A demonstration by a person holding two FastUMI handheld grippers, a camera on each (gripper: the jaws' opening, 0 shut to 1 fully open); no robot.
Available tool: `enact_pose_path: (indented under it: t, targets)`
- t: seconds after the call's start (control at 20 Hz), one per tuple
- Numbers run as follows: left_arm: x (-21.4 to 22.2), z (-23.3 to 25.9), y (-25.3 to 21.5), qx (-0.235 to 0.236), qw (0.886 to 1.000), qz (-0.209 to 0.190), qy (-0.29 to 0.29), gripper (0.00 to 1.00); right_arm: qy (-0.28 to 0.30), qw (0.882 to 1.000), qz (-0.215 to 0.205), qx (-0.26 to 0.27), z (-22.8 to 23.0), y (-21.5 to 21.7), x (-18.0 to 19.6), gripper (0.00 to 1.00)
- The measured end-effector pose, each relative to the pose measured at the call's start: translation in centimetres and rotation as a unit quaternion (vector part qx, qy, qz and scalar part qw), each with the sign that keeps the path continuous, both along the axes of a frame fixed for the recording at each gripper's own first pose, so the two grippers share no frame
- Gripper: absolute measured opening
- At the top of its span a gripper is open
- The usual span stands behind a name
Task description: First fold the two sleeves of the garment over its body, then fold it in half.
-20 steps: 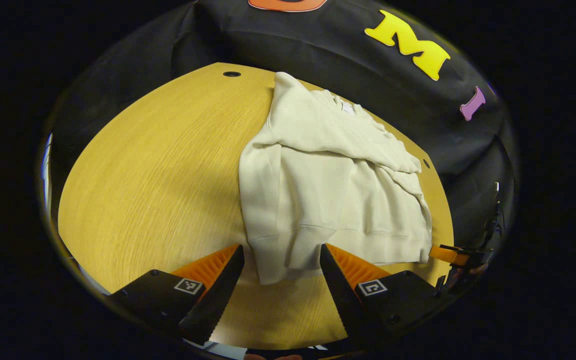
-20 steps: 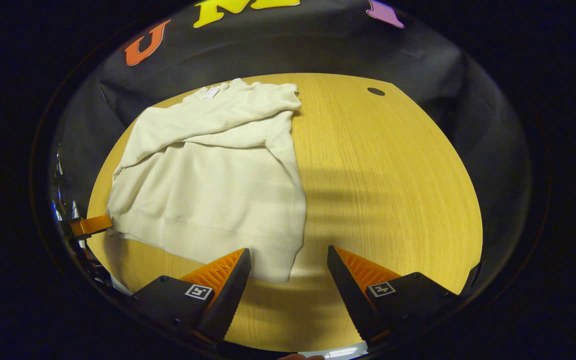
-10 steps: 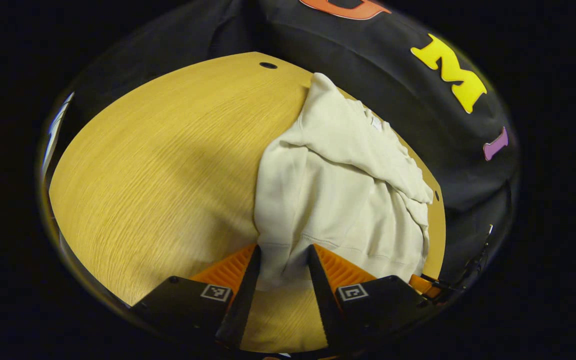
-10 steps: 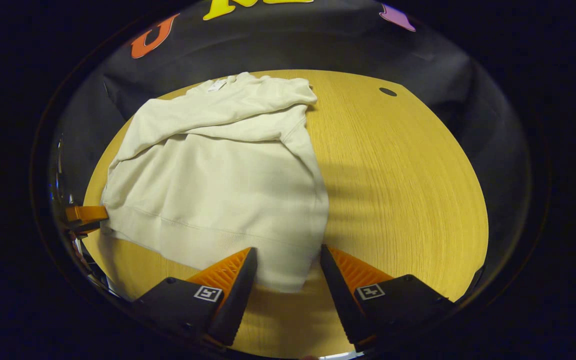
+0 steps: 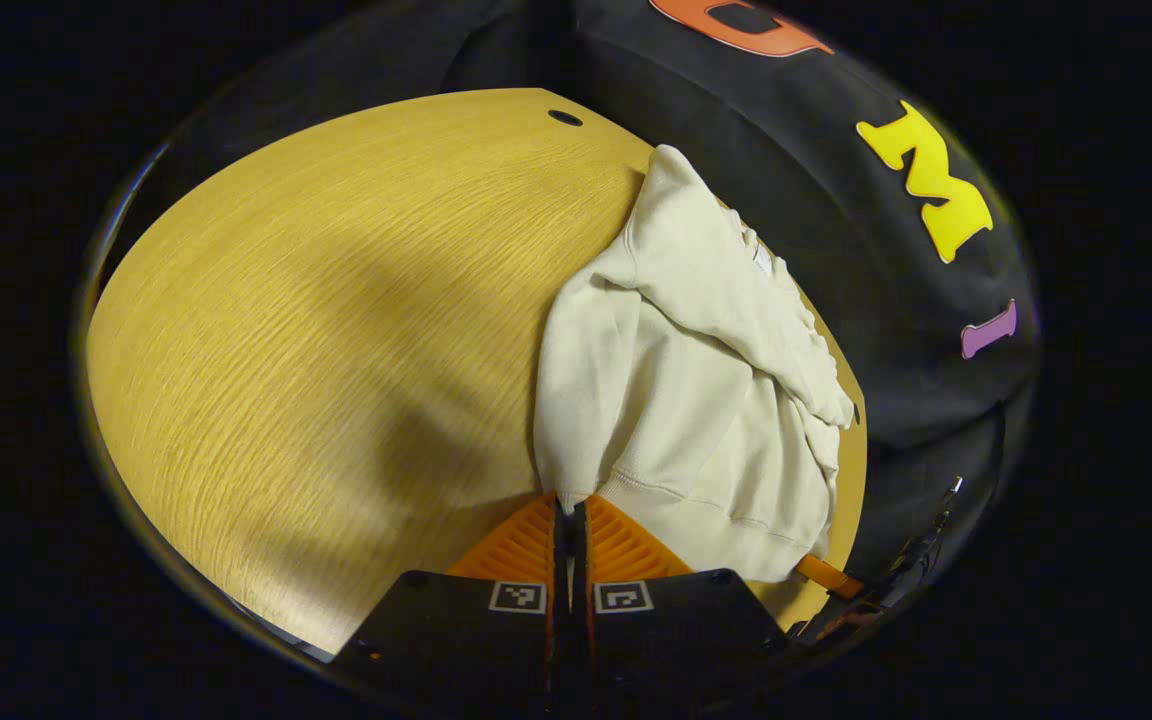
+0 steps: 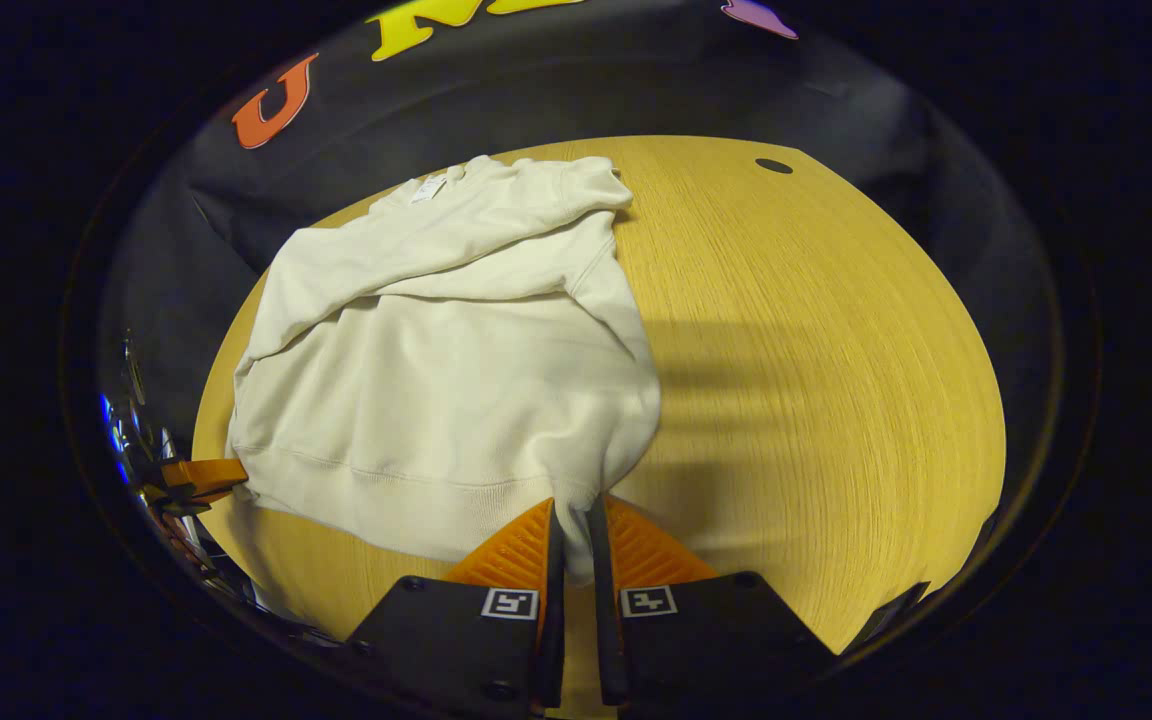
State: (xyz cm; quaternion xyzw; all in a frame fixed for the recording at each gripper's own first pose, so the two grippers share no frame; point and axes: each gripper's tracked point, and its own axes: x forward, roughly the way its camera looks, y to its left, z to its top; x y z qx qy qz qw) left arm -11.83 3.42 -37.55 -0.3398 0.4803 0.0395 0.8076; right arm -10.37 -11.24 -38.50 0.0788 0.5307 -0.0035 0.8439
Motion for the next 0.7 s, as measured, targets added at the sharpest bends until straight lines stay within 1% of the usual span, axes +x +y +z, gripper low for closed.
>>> enact_pose_path:
  t: [0.05,0.1,0.25,0.35,0.55,0.7]
  targets:
    - [-0.1,0.2,0.3,0.007,1.000,-0.010,-0.005,0.03,-0.002,1.000,-0.009,0.009,0.2,-0.1,0.4,0.16]
    - [-0.2,0.8,0.3,0.014,1.000,-0.023,-0.012,0.03,-0.003,1.000,-0.011,0.016,1.0,-0.1,0.2,0.02]
    - [0.7,2.5,-0.8,0.031,0.997,-0.061,-0.042,0.03,-0.018,0.999,-0.012,0.029,2.1,0.0,0.8,0.01]
    - [1.5,4.0,-1.0,0.036,0.995,-0.075,-0.063,0.03,-0.033,0.999,-0.013,0.037,3.5,-0.1,1.4,0.02]
    - [3.8,7.2,-0.6,0.039,0.989,-0.087,-0.110,0.03,-0.067,0.996,-0.013,0.051,7.0,0.0,3.3,0.01]
    - [5.5,10.1,-0.4,0.038,0.984,-0.098,-0.146,0.03,-0.097,0.993,-0.012,0.064,10.6,0.4,5.4,0.02]
